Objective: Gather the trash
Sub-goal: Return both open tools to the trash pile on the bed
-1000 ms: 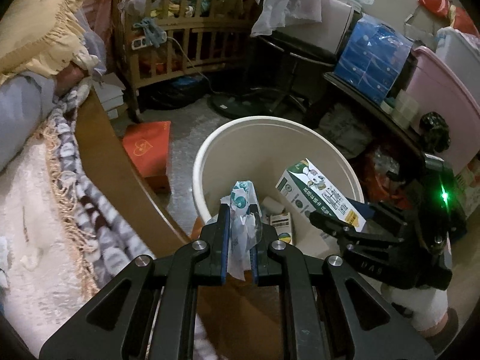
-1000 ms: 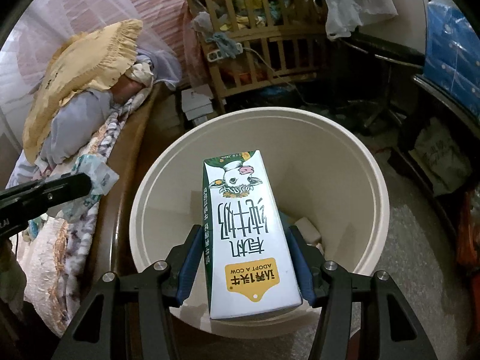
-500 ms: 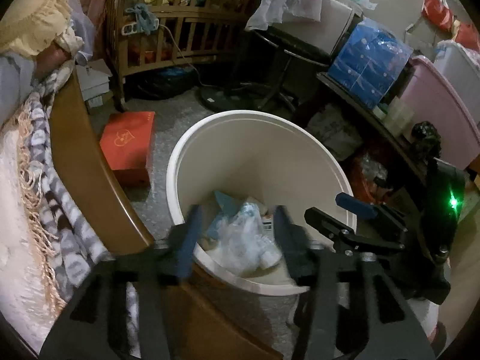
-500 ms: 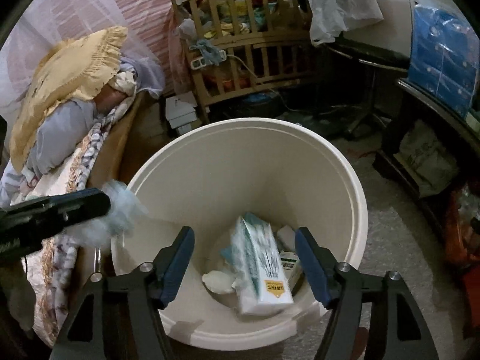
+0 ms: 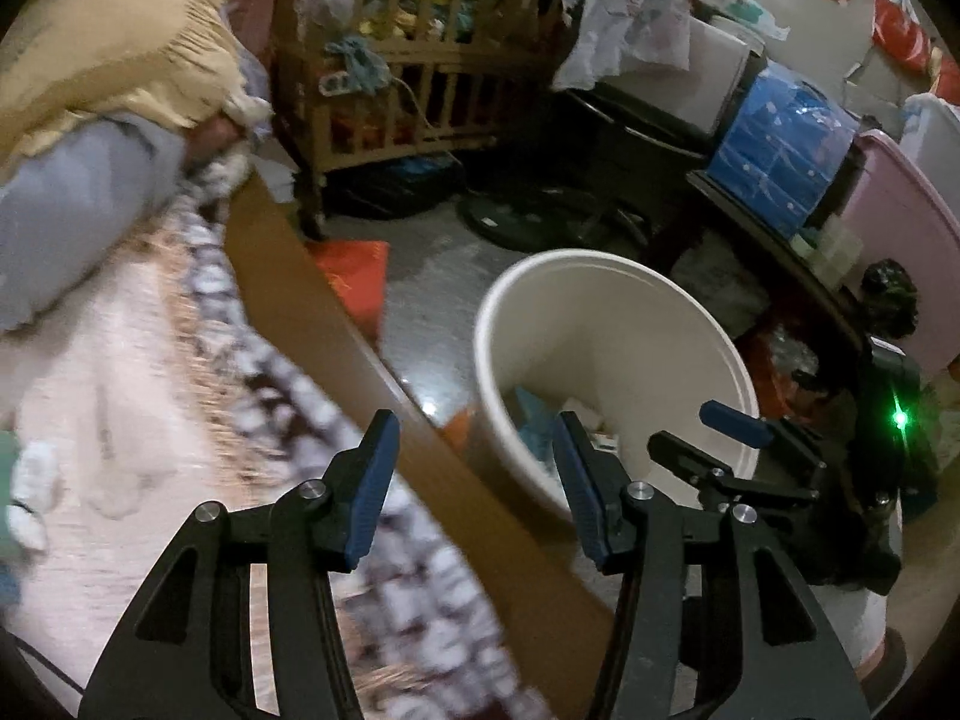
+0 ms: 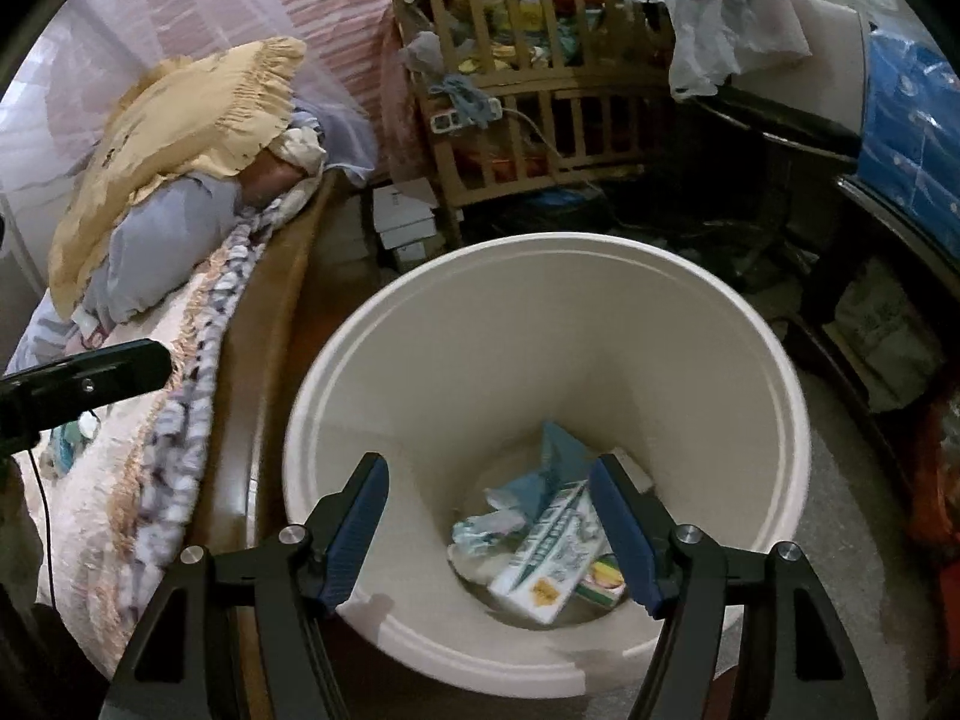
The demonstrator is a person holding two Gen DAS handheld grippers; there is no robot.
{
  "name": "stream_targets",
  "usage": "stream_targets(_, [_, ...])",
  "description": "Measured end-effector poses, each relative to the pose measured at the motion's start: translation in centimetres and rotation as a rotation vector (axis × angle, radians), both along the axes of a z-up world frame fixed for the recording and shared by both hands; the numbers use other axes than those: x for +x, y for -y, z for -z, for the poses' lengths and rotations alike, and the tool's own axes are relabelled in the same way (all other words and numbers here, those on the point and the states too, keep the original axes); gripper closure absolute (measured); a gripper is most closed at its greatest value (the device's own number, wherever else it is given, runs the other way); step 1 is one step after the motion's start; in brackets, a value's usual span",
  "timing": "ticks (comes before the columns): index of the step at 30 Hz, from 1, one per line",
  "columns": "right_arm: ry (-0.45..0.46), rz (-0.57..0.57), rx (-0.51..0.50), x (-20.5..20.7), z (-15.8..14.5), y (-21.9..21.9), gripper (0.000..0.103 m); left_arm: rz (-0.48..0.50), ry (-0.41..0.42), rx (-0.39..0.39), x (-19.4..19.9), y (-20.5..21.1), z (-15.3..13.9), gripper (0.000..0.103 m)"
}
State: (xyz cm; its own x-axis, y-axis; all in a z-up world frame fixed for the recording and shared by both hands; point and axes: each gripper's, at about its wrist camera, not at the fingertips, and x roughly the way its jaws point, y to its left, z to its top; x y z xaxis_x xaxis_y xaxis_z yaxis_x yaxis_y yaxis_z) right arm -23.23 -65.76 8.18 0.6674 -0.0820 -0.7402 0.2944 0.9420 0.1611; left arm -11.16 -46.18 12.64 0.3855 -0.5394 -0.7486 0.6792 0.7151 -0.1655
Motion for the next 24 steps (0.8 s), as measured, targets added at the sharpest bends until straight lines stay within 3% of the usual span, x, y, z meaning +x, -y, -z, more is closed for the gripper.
stream_targets(9, [0.030,-0.082,0.031,2.2,-3.1,-5.9,0.034,-0.091,0.099,-0.005,1.0,-7.3,-5.0,0.051])
stream_targets(15, [0.059,-0.176,0.039,4.7,-5.0,-12.1,0.033,-0.167,0.142,0.006,1.7,-13.5,-7.4,0.051])
stream_targets(24, [0.043,-0.349,0.091,8.3,-4.2,-21.6,0.031,-0.319,0.111,0.026,3.2,-25.4,-6.0,0.051])
